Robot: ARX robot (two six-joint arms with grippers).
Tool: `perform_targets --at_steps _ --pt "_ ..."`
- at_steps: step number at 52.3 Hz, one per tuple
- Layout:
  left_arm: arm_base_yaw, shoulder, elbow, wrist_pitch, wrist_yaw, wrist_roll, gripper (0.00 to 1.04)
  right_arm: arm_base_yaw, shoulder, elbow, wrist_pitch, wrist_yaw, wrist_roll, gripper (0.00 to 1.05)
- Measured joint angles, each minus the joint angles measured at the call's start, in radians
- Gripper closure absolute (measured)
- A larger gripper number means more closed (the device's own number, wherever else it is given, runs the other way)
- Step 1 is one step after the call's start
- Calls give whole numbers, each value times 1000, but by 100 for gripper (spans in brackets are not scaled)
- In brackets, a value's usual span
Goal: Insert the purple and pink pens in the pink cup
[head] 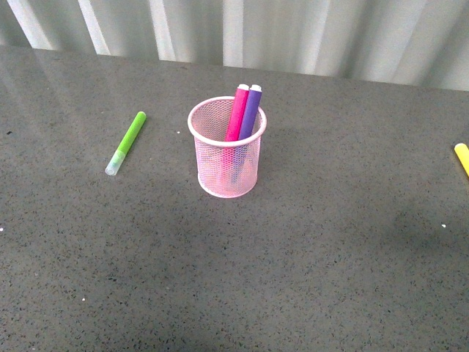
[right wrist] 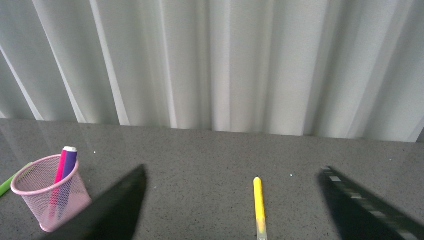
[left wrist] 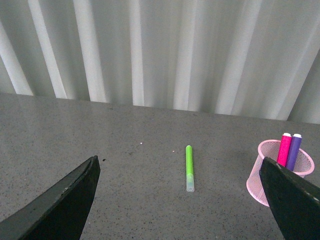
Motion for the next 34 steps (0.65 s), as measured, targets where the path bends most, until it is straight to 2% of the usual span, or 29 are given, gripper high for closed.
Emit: perform_targets --at_steps 34 --pt "0 0 0 0 0 0 7 0 0 0 0 0 0 7"
